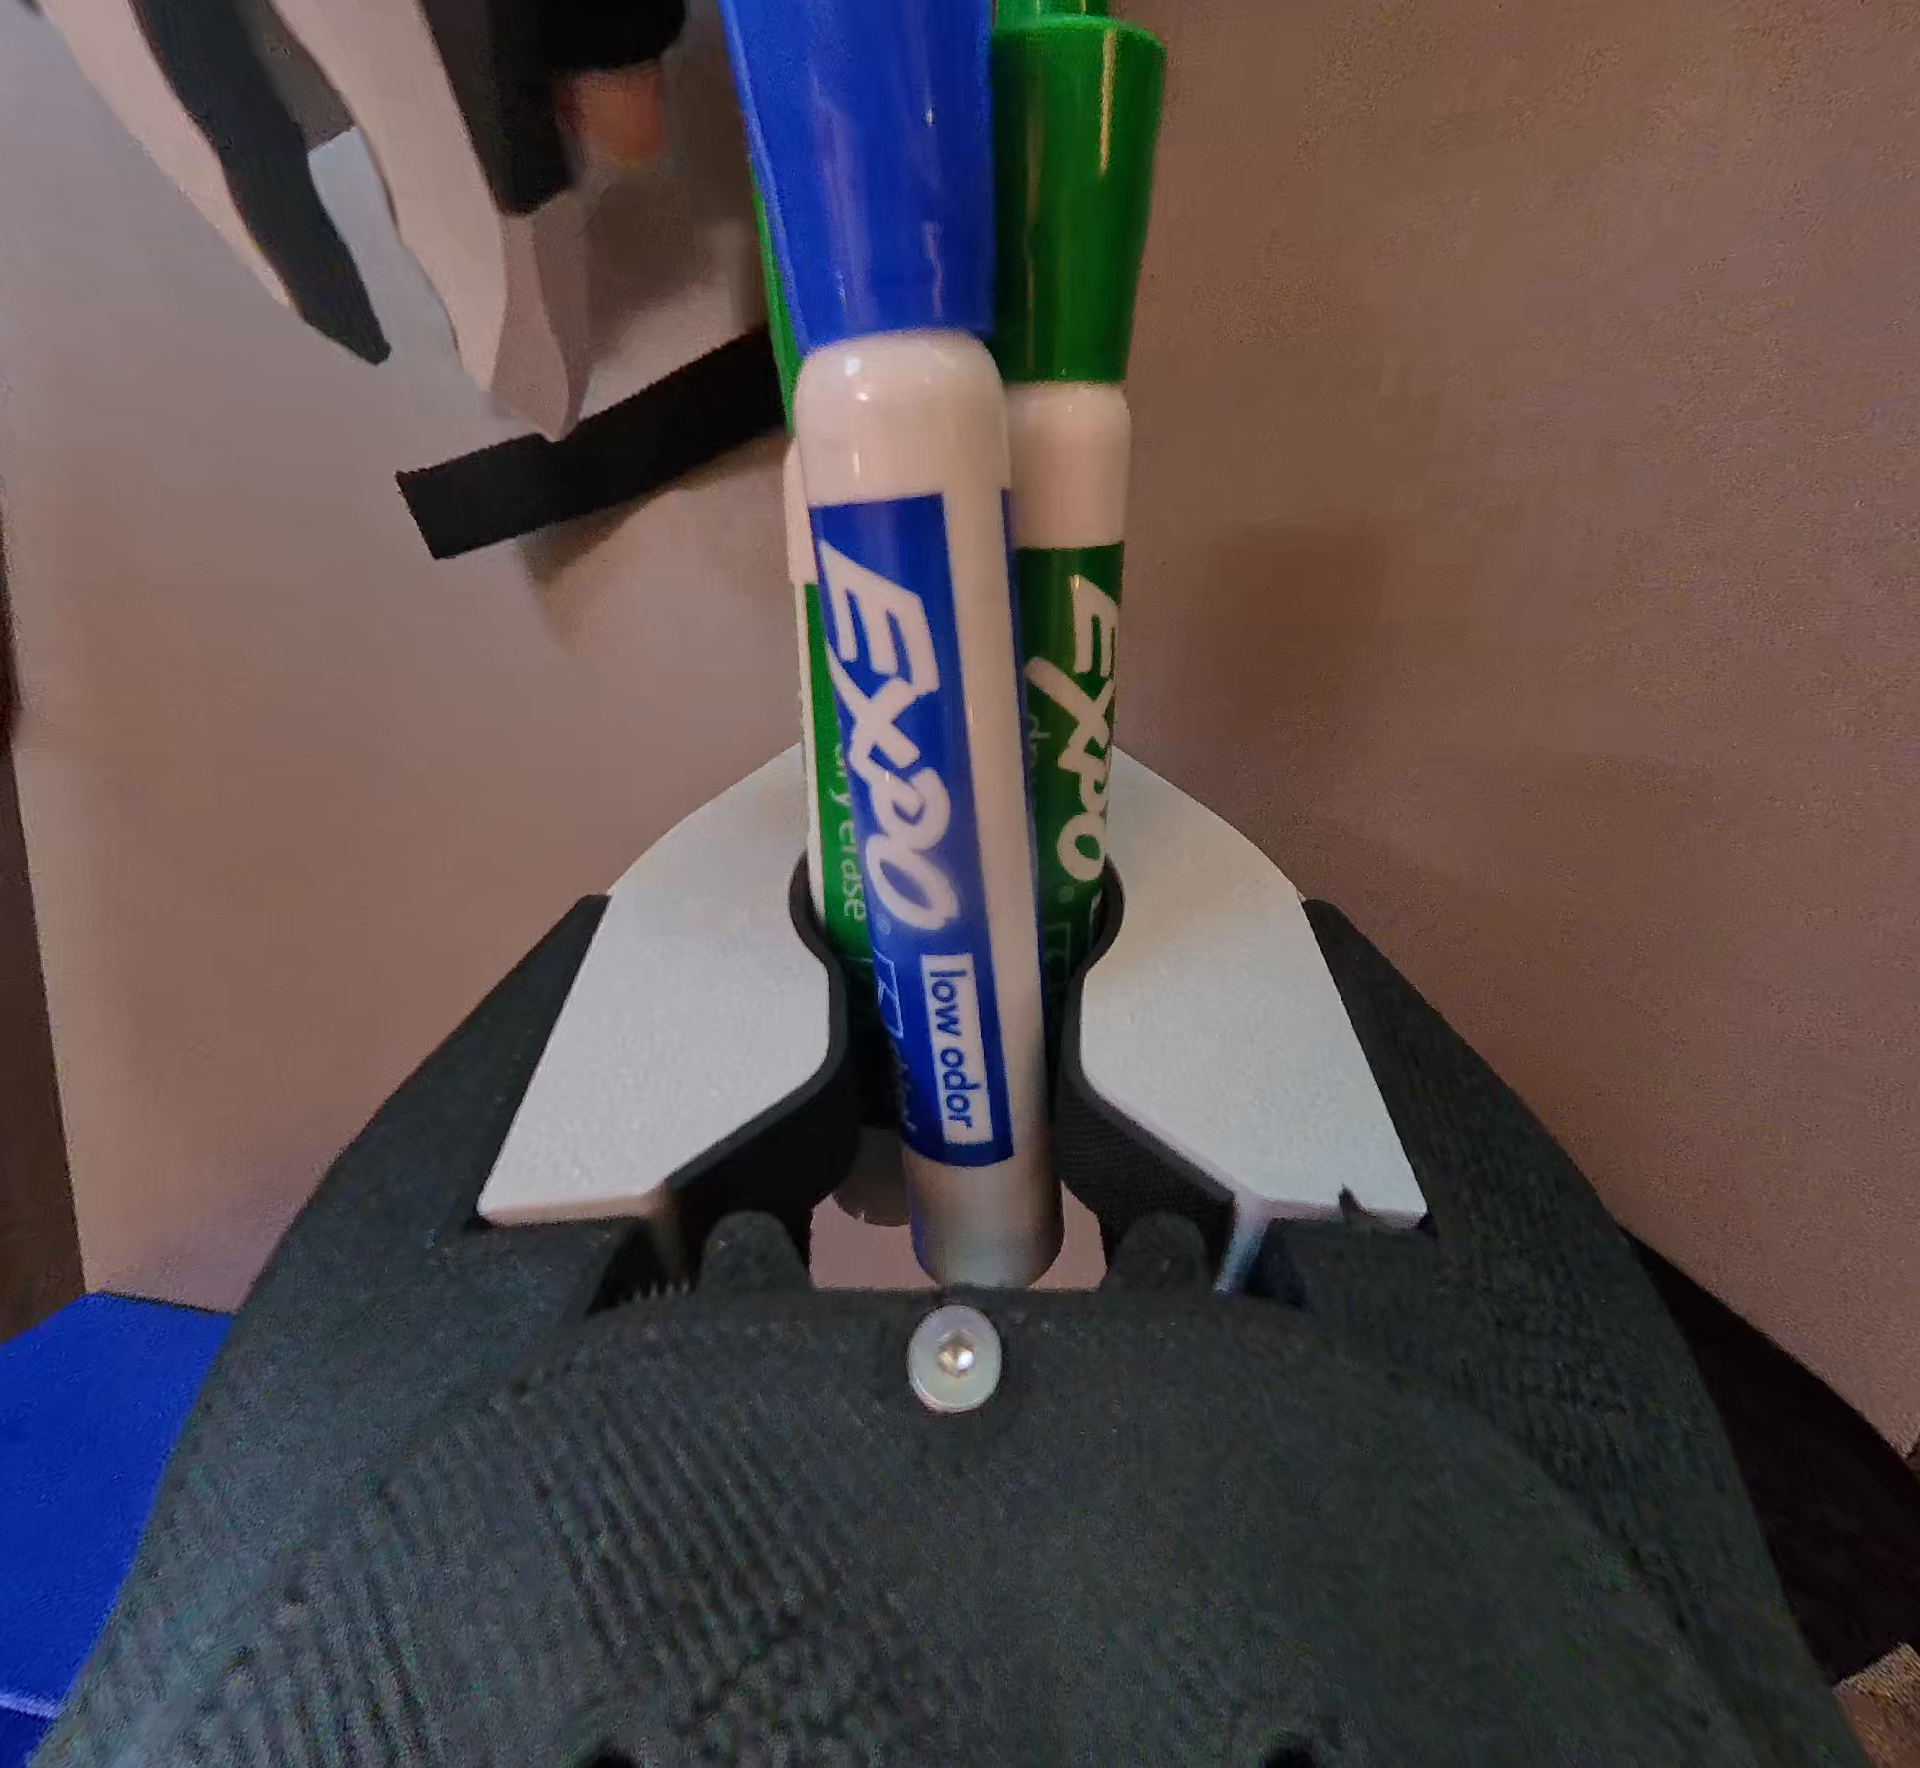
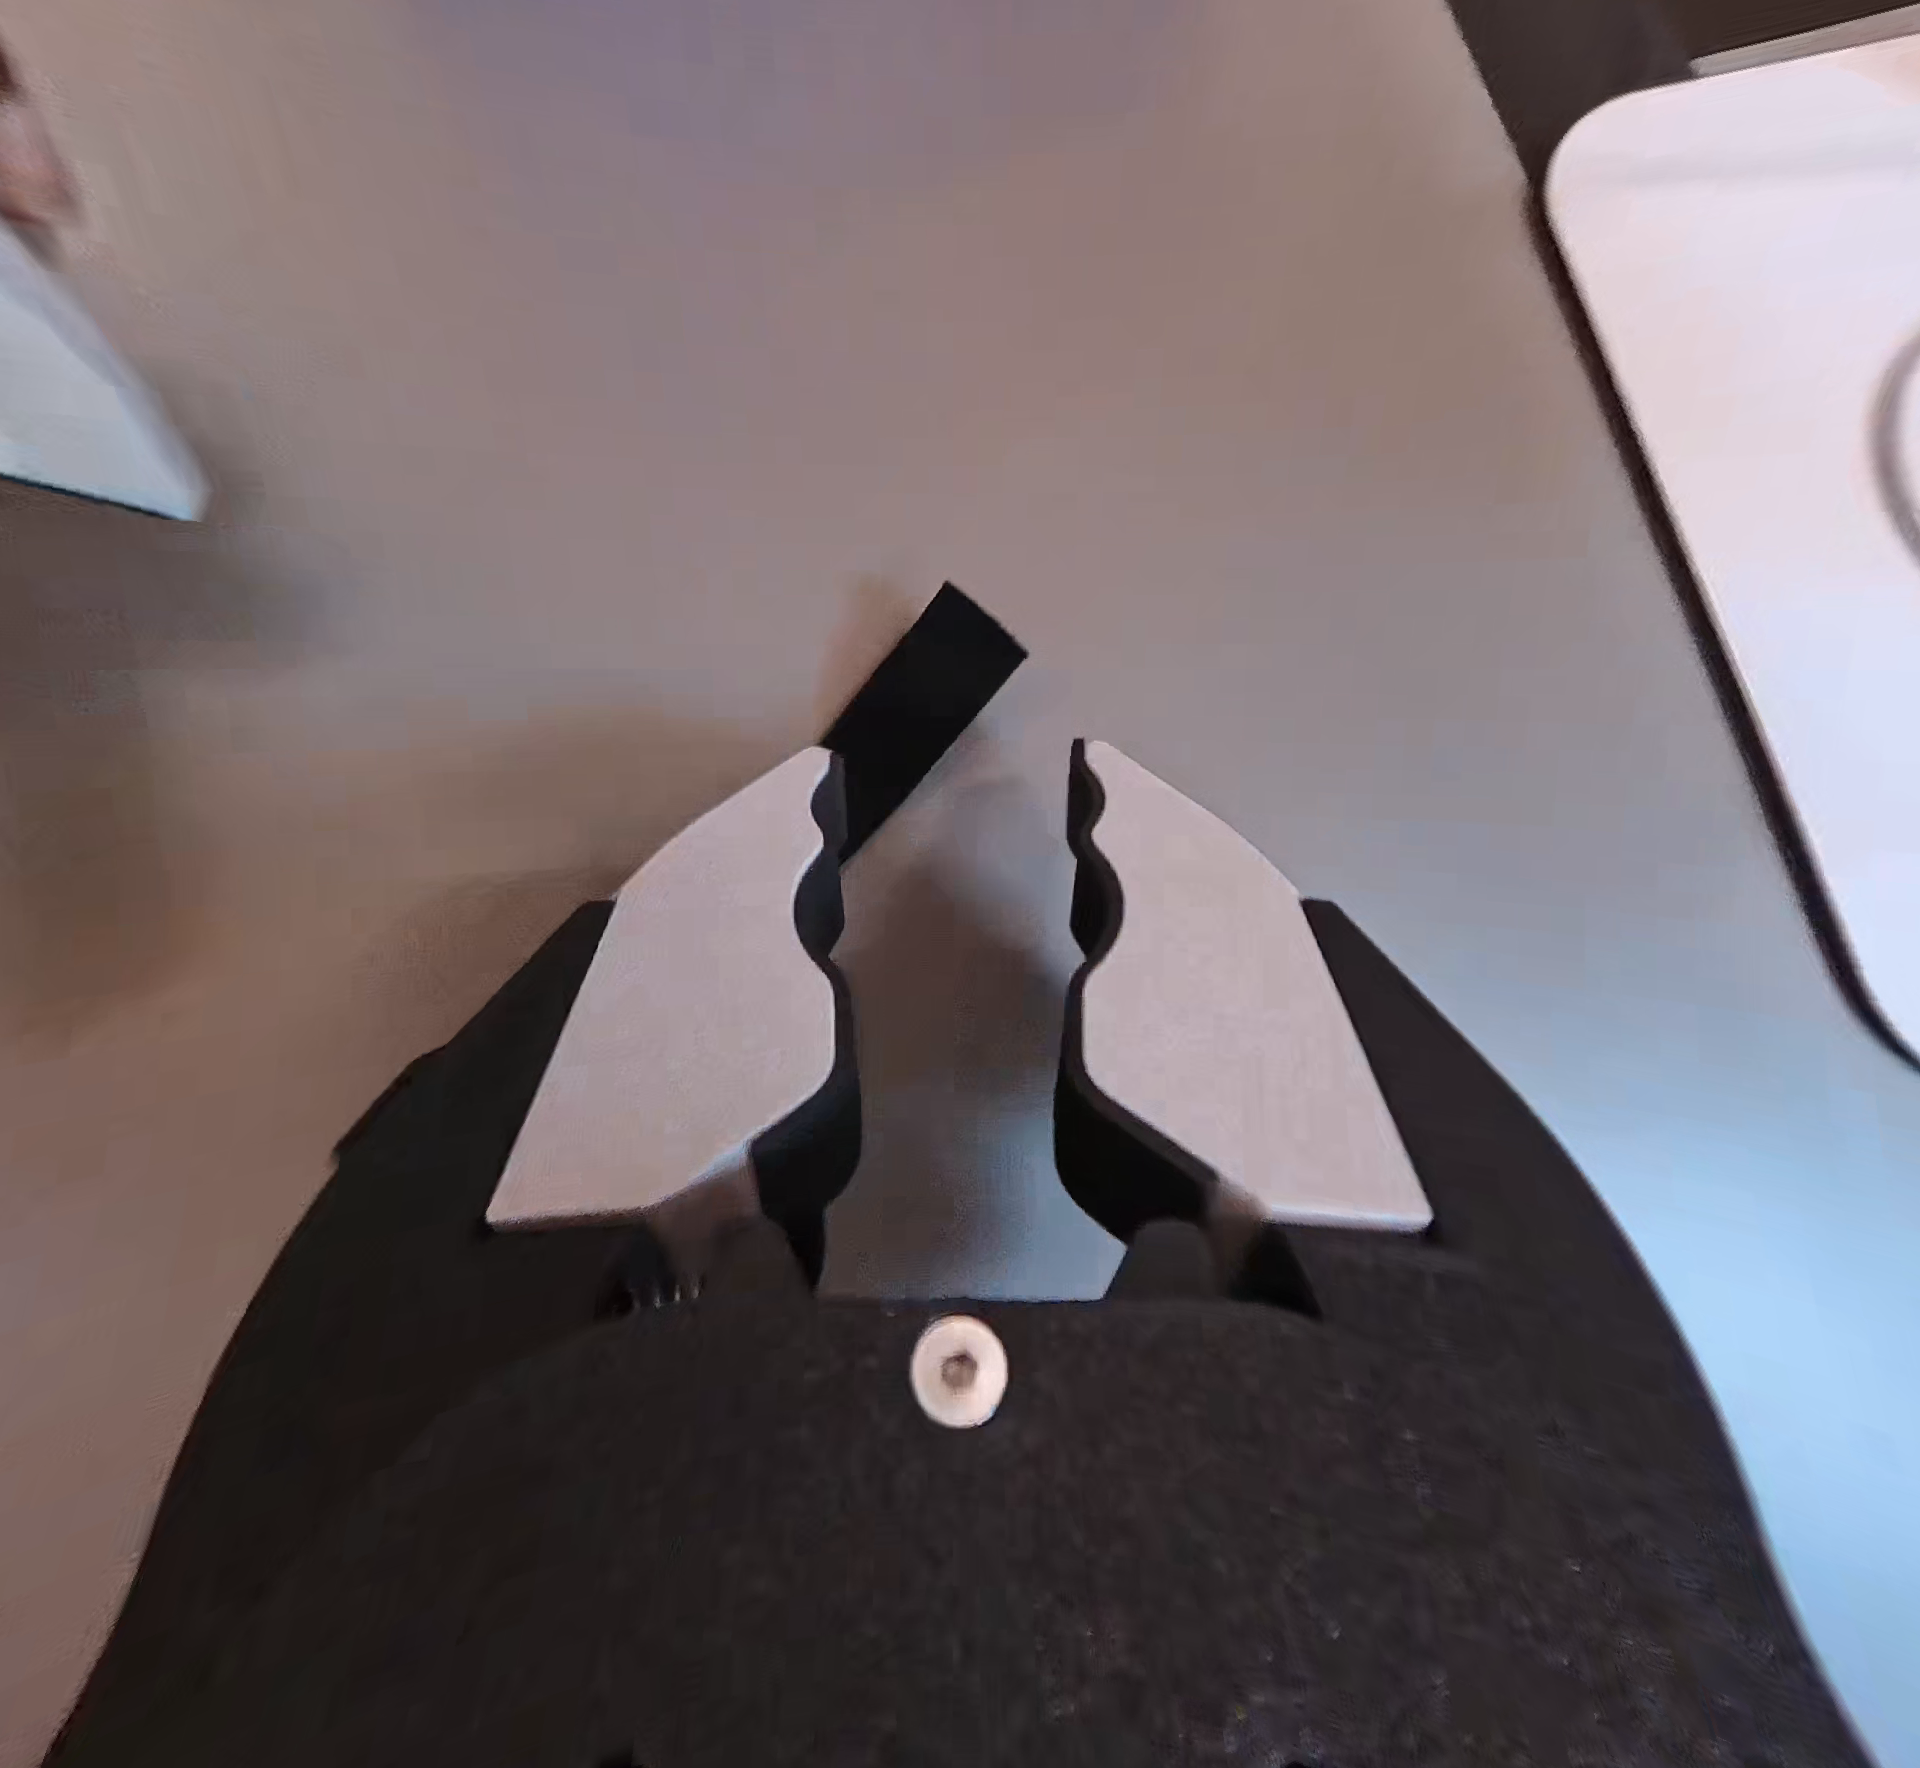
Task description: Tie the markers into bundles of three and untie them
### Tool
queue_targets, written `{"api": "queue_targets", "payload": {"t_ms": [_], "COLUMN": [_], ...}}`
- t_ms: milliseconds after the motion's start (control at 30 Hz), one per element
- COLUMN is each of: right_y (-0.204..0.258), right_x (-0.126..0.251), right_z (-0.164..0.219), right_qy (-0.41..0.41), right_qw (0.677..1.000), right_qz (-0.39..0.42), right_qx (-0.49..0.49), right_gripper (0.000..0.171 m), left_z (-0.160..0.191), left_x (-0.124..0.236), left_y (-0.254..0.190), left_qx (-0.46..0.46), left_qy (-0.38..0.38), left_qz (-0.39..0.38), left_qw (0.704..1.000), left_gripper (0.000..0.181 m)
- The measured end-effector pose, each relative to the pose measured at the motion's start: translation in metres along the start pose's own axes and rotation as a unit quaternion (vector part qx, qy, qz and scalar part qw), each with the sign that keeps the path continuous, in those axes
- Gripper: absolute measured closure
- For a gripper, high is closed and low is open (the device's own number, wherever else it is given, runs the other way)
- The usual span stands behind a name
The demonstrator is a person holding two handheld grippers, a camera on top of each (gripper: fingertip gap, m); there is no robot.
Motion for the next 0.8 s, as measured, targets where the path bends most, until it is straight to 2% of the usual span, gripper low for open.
{"api": "queue_targets", "payload": {"t_ms": [167, 333, 567, 800], "right_y": [-0.013, -0.008, -0.005, 0.004], "right_x": [-0.021, -0.029, -0.032, -0.035], "right_z": [-0.012, -0.018, -0.019, -0.031], "right_qy": [0.021, 0.018, 0.04, 0.104], "right_qw": [0.998, 0.996, 0.995, 0.987], "right_qz": [-0.053, -0.083, -0.083, -0.108], "right_qx": [0.005, 0.019, 0.028, 0.059], "right_gripper": [0.133, 0.153, 0.15, 0.135], "left_z": [0.012, 0.017, 0.02, 0.02], "left_x": [-0.001, -0.004, -0.006, -0.007], "left_y": [0.001, 0.003, 0.003, 0.002], "left_qx": [-0.005, 0.001, 0.006, 0.004], "left_qy": [0.024, 0.028, 0.031, 0.035], "left_qz": [0.001, 0.004, 0.004, 0.004], "left_qw": [1.0, 1.0, 0.999, 0.999], "left_gripper": [0.138, 0.138, 0.138, 0.138]}}
Point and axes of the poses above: each gripper's, where its closed fingertips meet, x back along the fingers, z out of its underside, y = z × x across the jaws, the point moved 7 cm from there along x, back along the fingers, and after that the axes turned 6 degrees about y, right-handed, at the moved point
